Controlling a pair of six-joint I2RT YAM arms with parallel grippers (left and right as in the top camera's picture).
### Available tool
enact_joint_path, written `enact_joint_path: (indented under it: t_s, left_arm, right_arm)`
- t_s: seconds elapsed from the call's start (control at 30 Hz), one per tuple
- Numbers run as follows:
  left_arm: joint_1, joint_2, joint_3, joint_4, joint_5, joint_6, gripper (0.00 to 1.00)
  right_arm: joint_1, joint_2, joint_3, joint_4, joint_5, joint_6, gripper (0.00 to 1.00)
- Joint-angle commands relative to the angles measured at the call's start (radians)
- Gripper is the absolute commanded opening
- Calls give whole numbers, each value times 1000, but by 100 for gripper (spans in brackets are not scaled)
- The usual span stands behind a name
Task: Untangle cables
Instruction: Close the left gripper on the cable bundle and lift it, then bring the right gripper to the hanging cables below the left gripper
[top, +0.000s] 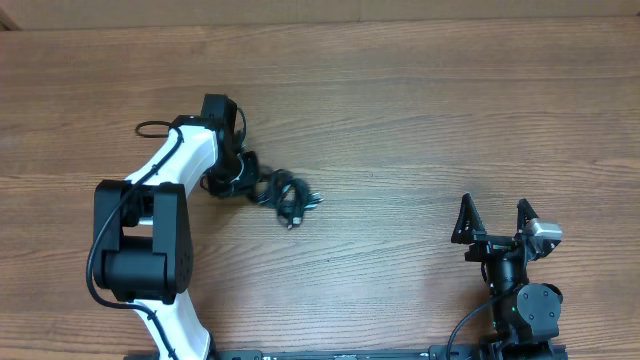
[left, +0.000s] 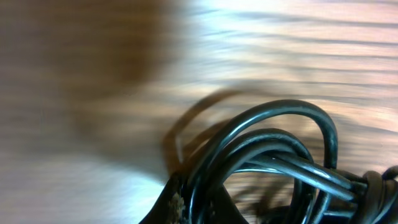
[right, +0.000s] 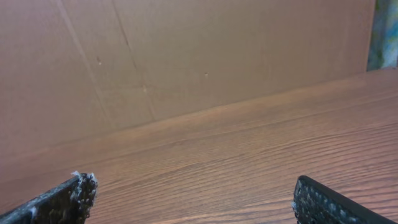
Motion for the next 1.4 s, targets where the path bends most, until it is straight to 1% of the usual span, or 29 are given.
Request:
enact_joint_path:
  t_s: [0.0,0.03,0.27,0.33,0.43,0.47,0.6,0.67,0.73,0.77,0.83,0.9,0.93,1.03,1.1,1.17,1.3,1.37]
  left_arm:
    - [-4,13,-3,85,444,247,4]
    - [-4,7,-2,128,531,278,4]
    - [-5,-14,3,274,797,325,4]
    - [-5,-23,4,291,835,331,4]
    - [-8,-61,3,290,805,387,4]
    - [-8,-71,3,290,786,387,4]
    - [-8,-153,4,290,636,387,4]
    - [-9,-206,3,294,596,425,4]
    - [-11,-246,4,300,595,486,4]
    - [-12,-273,3,307,594,533,4]
    - [-14,-302,3,325,594,571,4]
    - [-14,-323,4,354,597,570,4]
    - [-15,-335,3,371,604,570,4]
    - [-18,-356,4,423,651,576,4]
    - [-22,-360,3,479,709,590,4]
    - [-32,-360,3,534,788,590,4]
    - [-76,-360,3,614,921,600,4]
    - [-114,-360,3,647,925,600,4]
  right_arm:
    - [-6,-6,-10,5,-3,-2,100]
    - [-6,-6,-10,5,-3,-2,100]
    - [-6,-6,-10,5,-3,-2,100]
    - [-6,-6,-10,5,-3,-2,100]
    - [-6,-6,-10,5,-3,-2,100]
    - [-6,-6,-10,5,-3,-2,100]
    - [-6,-6,-10,5,-1,-2,100]
    - [-6,-6,-10,6,0,-2,100]
    - [-5,-6,-10,5,-15,0,100]
    - [-5,-6,-10,14,-58,3,100]
    - [-5,-6,-9,29,-137,3,100]
    - [-5,-6,3,21,-216,37,100]
    - [-5,-6,19,2,-249,95,100]
    - [-5,-6,69,-29,-304,193,100]
    - [-5,-6,144,-99,-348,196,100]
    - [-5,-6,210,-193,-352,195,100]
    - [-5,-5,366,-441,-365,196,100]
    - [-6,3,443,-535,-400,196,100]
